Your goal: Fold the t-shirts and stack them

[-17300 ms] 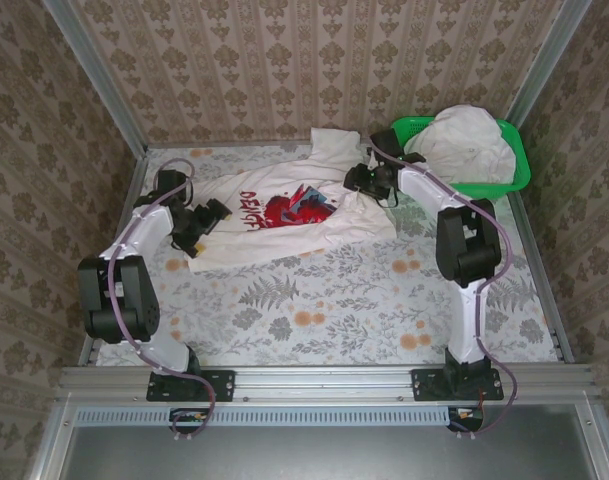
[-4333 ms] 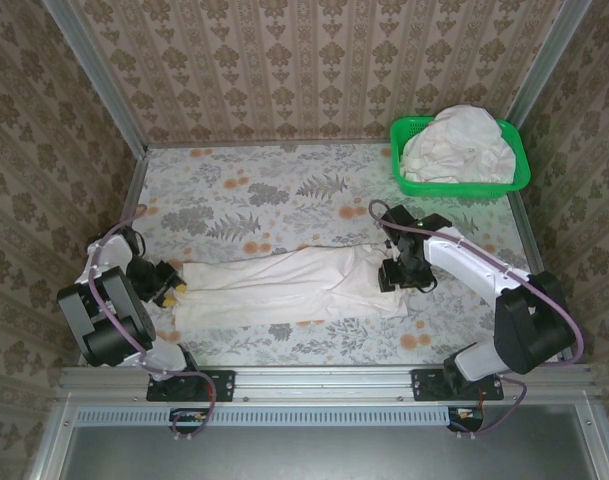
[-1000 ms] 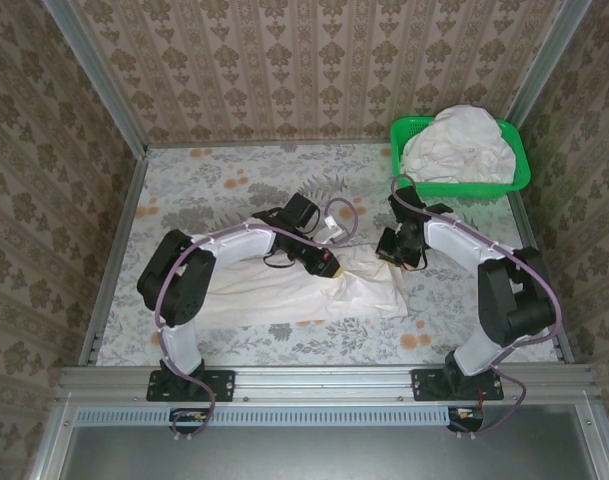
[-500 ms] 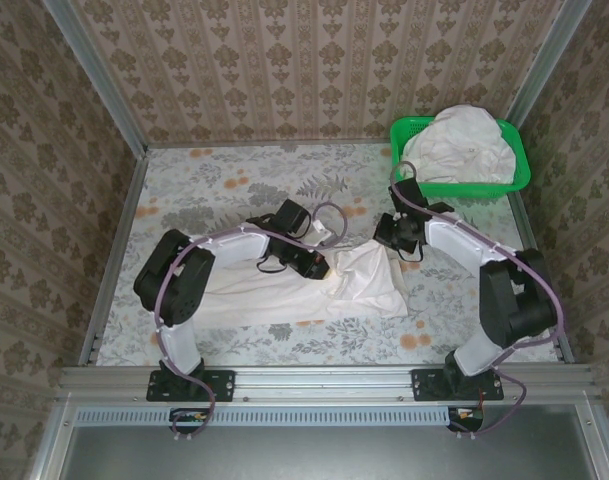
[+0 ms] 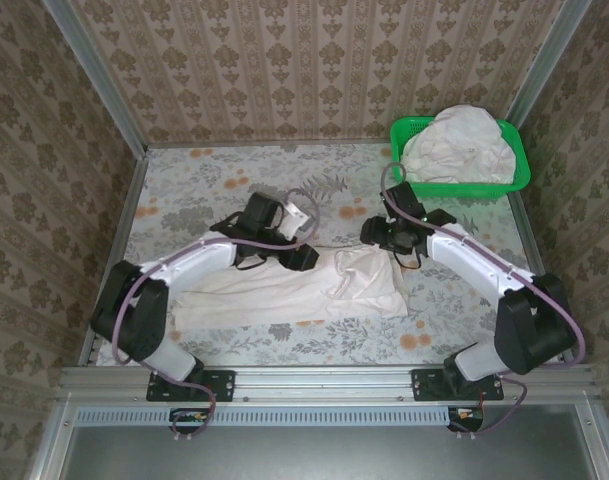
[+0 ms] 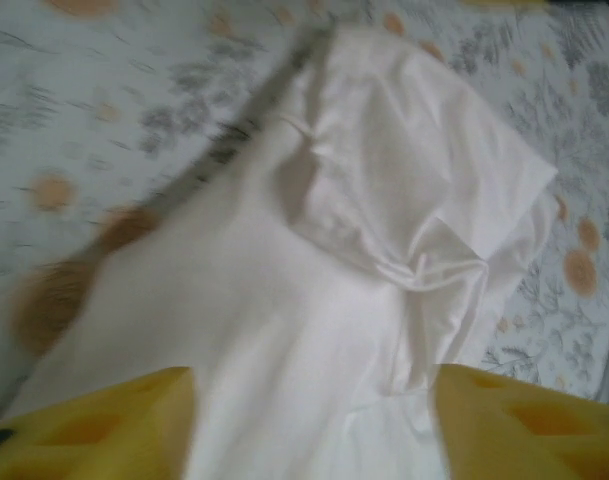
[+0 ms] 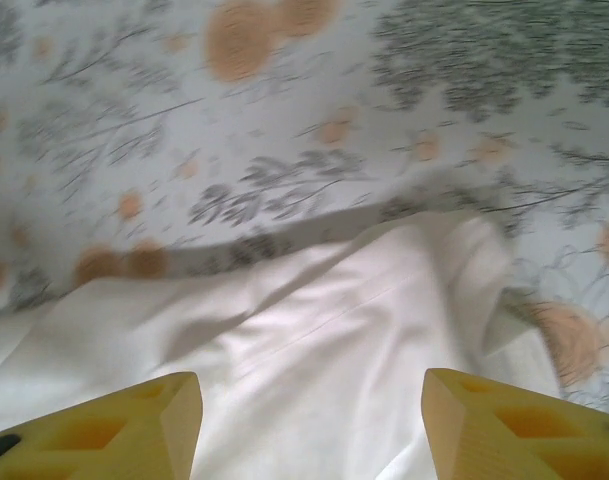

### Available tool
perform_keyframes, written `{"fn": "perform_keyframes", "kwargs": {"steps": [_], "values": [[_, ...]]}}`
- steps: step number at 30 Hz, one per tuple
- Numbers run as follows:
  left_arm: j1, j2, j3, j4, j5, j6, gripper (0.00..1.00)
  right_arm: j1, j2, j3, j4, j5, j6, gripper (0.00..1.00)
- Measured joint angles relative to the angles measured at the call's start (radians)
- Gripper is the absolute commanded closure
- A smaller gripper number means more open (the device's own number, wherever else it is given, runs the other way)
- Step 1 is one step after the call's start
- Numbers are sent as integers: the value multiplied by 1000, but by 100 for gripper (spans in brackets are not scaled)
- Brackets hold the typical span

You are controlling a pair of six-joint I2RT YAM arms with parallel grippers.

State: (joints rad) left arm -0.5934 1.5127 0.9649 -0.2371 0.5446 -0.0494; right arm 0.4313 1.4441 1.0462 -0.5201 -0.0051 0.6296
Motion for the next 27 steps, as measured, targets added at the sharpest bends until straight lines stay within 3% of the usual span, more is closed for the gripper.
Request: {"fn": "perform_keyframes", "kwargs": {"steps": [7, 15, 19, 27], "values": [[195, -175, -166, 11, -52, -35, 7, 158, 153, -14, 2, -2, 1, 46], [375, -242, -296, -23, -202, -178, 3, 162, 312, -7, -20, 11, 60, 52], [420, -242, -347, -60, -262, -259, 3, 148, 399, 100, -73, 27, 65, 41], [457, -195, -360, -142, -328, -349, 1, 40, 711, 570, -159, 18, 36, 30]]}}
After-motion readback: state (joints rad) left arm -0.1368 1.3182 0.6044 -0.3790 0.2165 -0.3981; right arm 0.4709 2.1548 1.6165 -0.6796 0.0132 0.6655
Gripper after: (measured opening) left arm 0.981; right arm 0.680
